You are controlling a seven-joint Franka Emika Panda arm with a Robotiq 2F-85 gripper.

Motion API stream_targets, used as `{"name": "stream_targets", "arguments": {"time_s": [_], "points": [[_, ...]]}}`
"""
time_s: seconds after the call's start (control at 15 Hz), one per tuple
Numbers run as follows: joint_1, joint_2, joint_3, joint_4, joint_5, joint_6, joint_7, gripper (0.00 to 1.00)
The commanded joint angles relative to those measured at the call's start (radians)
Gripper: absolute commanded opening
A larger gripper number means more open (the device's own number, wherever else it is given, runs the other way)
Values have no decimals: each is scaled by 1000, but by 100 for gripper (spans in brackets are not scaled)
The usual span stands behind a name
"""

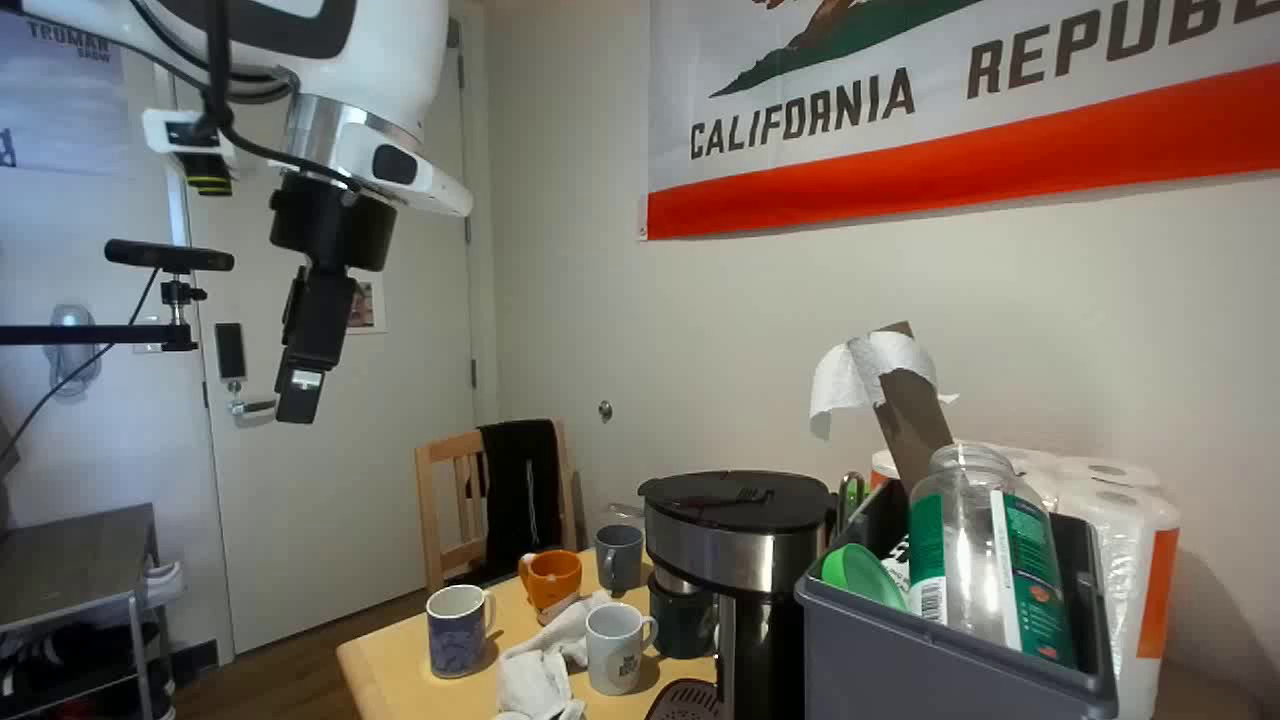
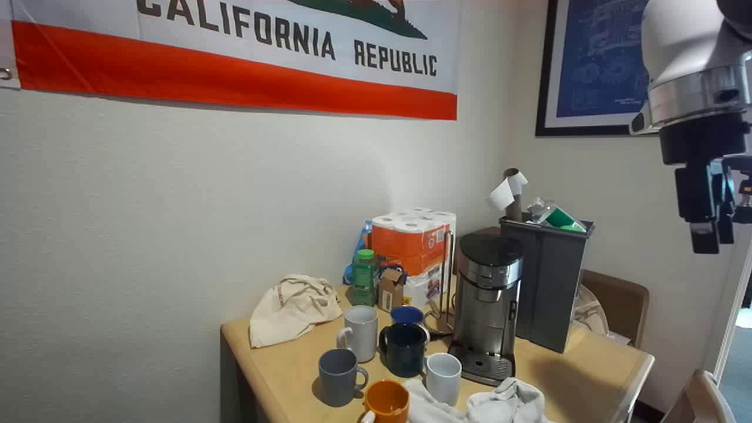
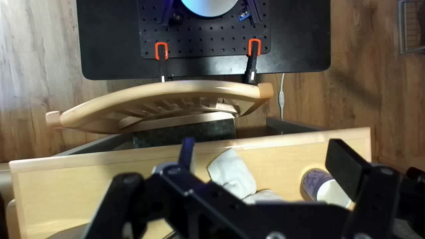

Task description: Use the towel to wipe the coffee marker

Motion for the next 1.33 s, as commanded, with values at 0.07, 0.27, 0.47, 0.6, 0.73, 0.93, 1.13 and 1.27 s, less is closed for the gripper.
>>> {"name": "stream_targets", "arguments": {"time_s": [0.07, 0.27, 0.47, 0.6, 0.73, 0.93, 1.13, 1.27], "points": [[-4, 17, 0, 3, 3, 18, -17, 100], [-2, 85, 0, 16, -12, 89, -33, 100], [3, 173, 0, 10, -28, 233, -70, 100], [7, 243, 2, 2, -37, 351, -97, 100], [12, 315, 9, -4, -39, 470, -116, 100], [23, 439, 21, -4, -37, 628, -139, 100], [40, 552, 35, -4, -22, 735, -147, 100], [50, 627, 45, -8, 0, 800, -157, 100]]}}
